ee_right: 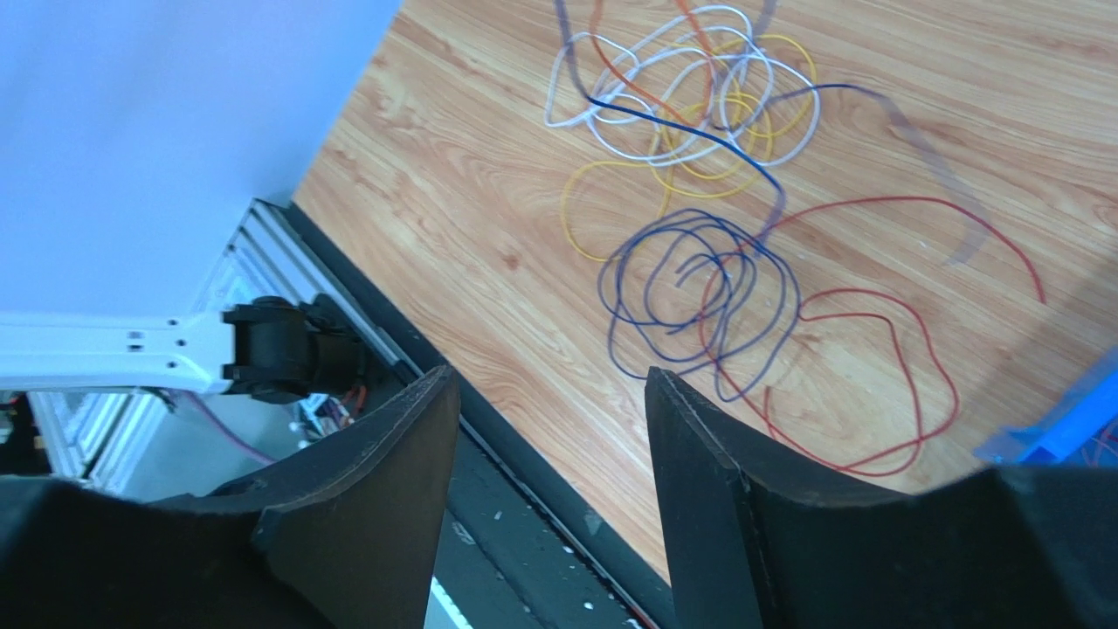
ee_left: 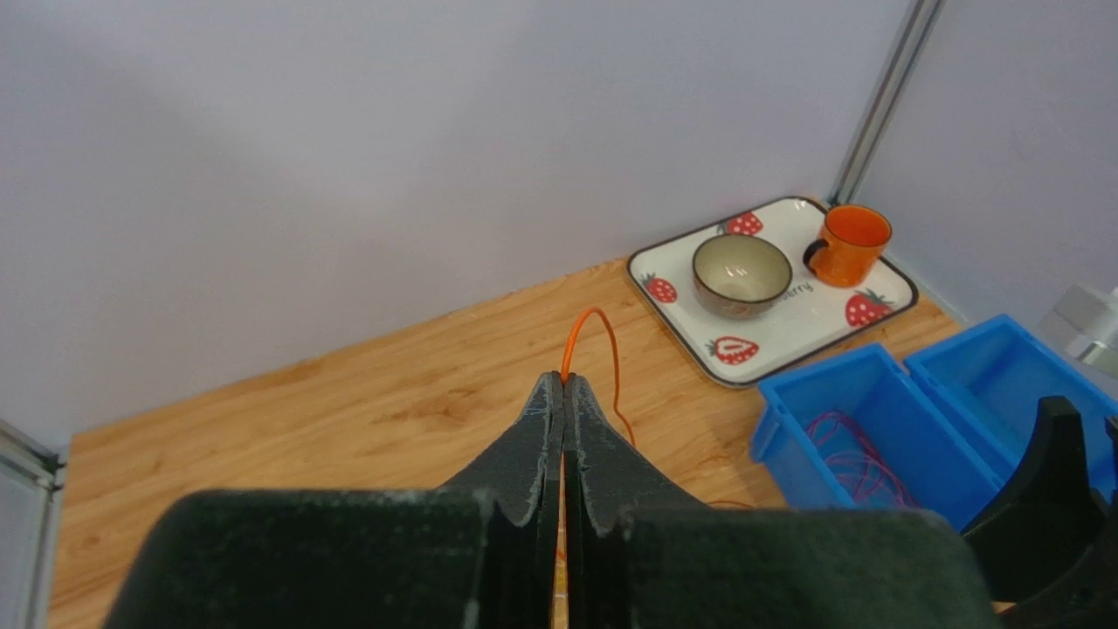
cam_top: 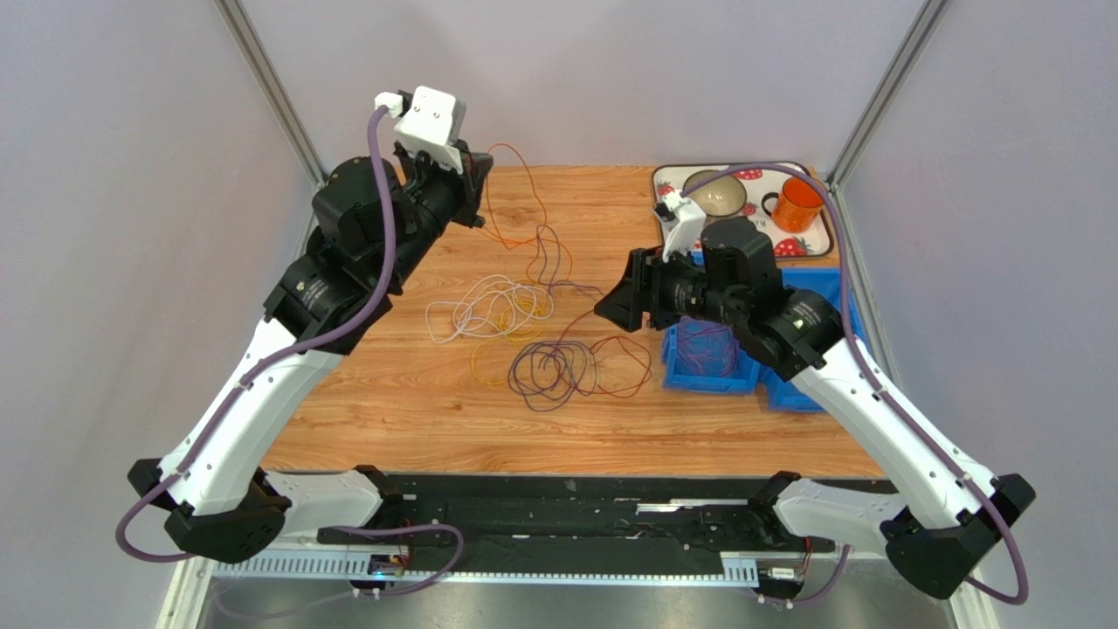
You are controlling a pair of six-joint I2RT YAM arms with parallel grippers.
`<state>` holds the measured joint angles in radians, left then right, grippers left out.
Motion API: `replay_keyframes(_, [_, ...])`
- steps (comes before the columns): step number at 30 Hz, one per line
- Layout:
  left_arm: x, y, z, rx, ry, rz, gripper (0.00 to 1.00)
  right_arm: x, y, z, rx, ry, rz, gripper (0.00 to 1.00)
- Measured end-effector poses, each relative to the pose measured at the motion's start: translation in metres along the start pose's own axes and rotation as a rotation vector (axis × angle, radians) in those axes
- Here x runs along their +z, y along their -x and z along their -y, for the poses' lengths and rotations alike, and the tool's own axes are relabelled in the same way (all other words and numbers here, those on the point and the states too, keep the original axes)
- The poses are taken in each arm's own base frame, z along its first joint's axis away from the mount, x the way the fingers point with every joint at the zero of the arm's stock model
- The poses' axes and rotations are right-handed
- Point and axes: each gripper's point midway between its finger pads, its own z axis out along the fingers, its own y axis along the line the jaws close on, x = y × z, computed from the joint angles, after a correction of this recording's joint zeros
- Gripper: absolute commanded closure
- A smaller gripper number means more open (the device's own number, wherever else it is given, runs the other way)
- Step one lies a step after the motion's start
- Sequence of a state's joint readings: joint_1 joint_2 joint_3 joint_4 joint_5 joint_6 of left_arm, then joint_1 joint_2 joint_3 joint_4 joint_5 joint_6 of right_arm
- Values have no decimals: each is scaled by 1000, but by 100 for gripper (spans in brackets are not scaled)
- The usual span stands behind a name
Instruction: Untangle the cables
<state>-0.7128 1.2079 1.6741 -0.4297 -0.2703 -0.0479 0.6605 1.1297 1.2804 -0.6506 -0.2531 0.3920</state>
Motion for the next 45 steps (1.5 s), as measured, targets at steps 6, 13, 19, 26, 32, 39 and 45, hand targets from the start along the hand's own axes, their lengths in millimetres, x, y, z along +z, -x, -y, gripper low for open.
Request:
replay_keyframes(6, [5,-23,12,-109,-27,-49,100,-1,6,-11,54,51,44,45])
replay_keyframes(13, [12,-73,25,-206,-46,-162,100,35,-10,3,110,30,-13,47])
replay_keyframes(19, [13,-112,32,-247,-46,-248,100,64,-24,11,121,18,-63,48])
replay_keyframes(26, [13,-120,34,-274,-45,-264,100,86,-41,14,121,14,-116,50])
replay_keyframes(32, [12,-118,36,-286,-54,-261,100,102,-52,22,111,-7,-149,50])
replay_keyframes(39, [10,-114,39,-301,-75,-254,100,115,-62,39,79,-66,-171,50])
replay_keyframes(45, [7,-110,42,-311,-93,-246,100,121,-67,48,52,-87,-186,50])
